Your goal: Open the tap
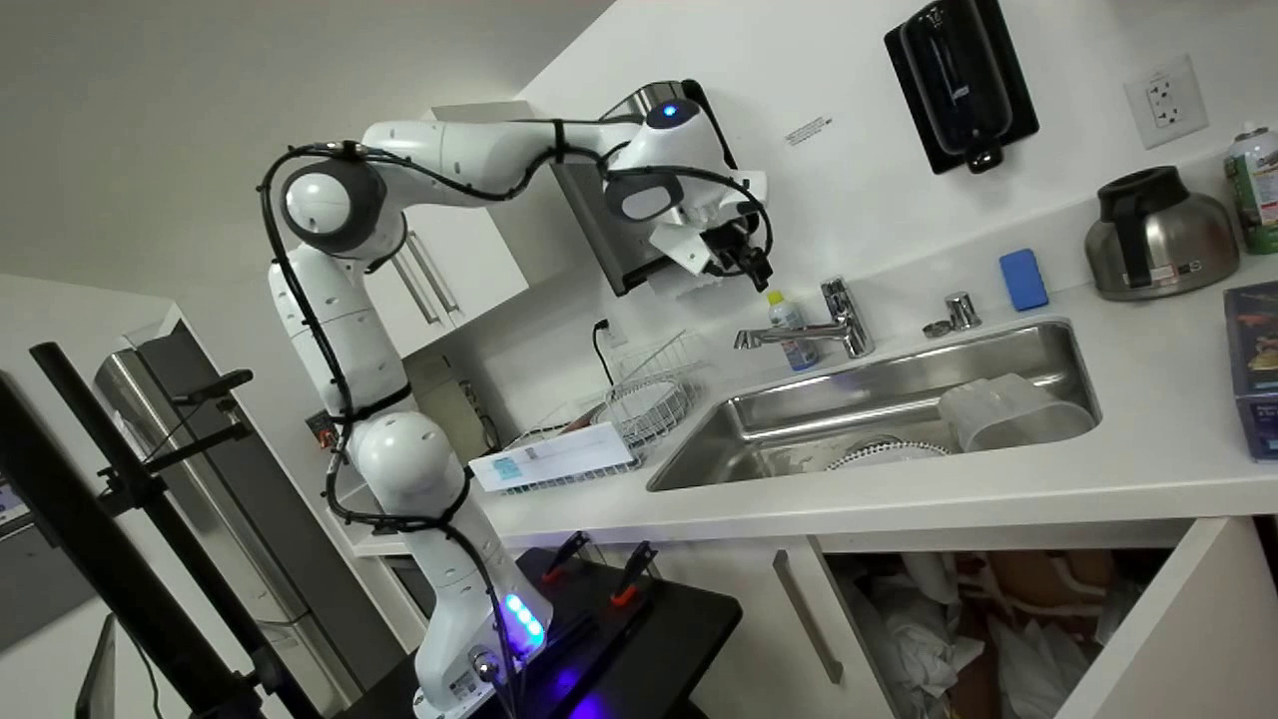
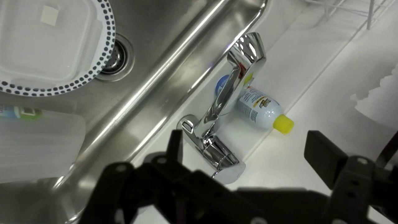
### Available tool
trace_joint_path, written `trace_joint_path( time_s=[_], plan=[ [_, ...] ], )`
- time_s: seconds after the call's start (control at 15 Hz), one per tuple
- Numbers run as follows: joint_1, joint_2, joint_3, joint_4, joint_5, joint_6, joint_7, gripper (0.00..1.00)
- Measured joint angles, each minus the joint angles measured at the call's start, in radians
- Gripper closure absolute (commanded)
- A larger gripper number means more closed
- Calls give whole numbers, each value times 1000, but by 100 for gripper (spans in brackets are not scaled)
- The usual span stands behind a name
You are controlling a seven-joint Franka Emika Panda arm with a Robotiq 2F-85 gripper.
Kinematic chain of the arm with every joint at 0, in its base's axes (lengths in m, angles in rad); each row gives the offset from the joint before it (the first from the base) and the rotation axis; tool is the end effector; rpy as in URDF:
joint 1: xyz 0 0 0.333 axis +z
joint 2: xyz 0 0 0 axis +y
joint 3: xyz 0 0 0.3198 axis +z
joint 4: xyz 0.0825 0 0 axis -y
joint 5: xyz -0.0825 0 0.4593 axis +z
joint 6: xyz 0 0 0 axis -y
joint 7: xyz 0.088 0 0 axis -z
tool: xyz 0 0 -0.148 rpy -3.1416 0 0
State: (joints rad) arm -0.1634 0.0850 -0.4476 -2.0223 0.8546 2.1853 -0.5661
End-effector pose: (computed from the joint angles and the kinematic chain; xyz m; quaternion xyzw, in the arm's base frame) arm 0.5702 -0.3321 0.3643 -0.9104 0.2432 -0.2201 0.2521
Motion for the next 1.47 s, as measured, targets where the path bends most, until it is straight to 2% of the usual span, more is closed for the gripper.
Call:
trace_joint_path(
  time_s=[0.13,0.27,0.73,0.93,1.2,1.47],
  plan=[
    [-69,115,41,95,78,-69,-46,0],
    [-125,196,84,160,105,-93,-68,0],
    [-145,189,105,160,101,-92,-68,0],
    [-178,218,140,178,146,-96,-39,0],
    [-219,317,197,265,271,-110,-31,0],
    [-240,432,240,388,329,-119,-31,0]
  ],
)
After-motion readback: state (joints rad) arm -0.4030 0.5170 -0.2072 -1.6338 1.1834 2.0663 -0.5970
